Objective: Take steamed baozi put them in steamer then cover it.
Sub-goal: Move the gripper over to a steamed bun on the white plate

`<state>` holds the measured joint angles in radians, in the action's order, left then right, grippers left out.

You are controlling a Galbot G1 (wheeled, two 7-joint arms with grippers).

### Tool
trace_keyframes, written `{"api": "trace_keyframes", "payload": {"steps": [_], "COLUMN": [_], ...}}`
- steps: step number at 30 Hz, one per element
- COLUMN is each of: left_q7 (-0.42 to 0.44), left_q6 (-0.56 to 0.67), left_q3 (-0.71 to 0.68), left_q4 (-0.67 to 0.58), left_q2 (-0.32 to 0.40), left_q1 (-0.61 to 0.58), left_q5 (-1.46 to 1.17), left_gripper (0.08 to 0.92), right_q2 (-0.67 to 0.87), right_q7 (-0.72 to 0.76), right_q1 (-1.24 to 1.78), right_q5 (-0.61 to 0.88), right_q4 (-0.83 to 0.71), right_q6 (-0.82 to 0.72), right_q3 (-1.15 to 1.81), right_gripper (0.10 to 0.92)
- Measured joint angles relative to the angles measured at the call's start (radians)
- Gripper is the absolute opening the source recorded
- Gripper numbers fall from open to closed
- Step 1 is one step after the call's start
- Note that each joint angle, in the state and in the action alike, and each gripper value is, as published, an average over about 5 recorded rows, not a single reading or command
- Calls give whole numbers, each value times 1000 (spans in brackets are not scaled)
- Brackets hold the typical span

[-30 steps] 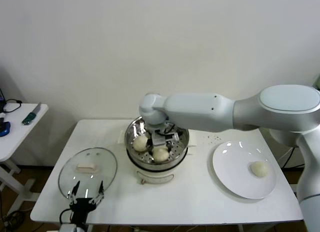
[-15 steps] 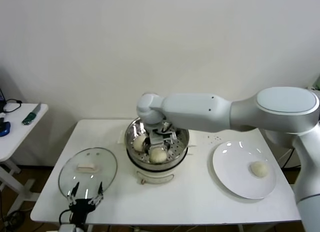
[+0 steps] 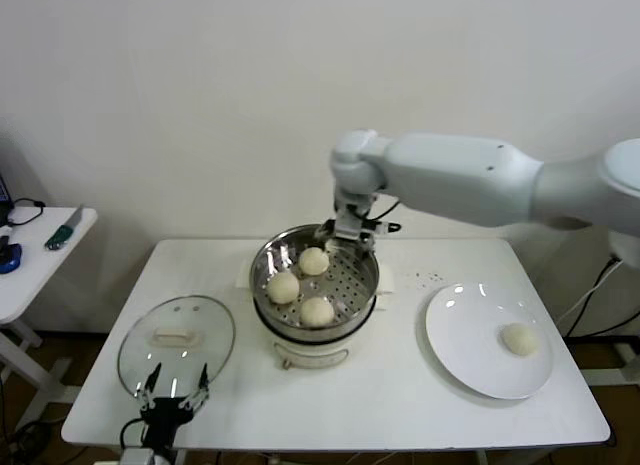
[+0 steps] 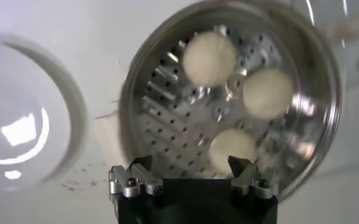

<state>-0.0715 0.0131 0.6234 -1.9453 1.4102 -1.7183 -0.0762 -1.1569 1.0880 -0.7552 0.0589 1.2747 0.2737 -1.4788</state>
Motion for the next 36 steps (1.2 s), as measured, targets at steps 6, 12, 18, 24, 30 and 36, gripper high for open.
{"api": "trace_keyframes", "payload": {"steps": [6,12,18,24,30,36], "left_q7": [4,3,1,-4,-6,-6], "left_q6": [-5,-21,-34,-47,-55,-56], "left_q3": [5,28,39,41,43,43], "left_q4": [-2,-5,-15,-22,-23,-26], "left_q2": [3,10,12,18,22,29], "left_q1": [9,36,46,56,61,61], "left_q5": [-1,-16,-20,-13,-4,0], "left_gripper": [823,823,823,823,823,823], "right_q2": [178,351,485,551,576,579], "right_q7": [-8,1,14,25,28,23], "right_q1": [-17,46,207,394,542,629], "right_q5": [123,144,90,5,-71,-116], "right_q4": [19,10,-28,-89,-149,-203], "right_q6": [-197,-310,-357,-365,-359,-350], "right_q3": [-40,-27,81,230,354,431], "right_gripper": [823,823,823,823,823,823]}}
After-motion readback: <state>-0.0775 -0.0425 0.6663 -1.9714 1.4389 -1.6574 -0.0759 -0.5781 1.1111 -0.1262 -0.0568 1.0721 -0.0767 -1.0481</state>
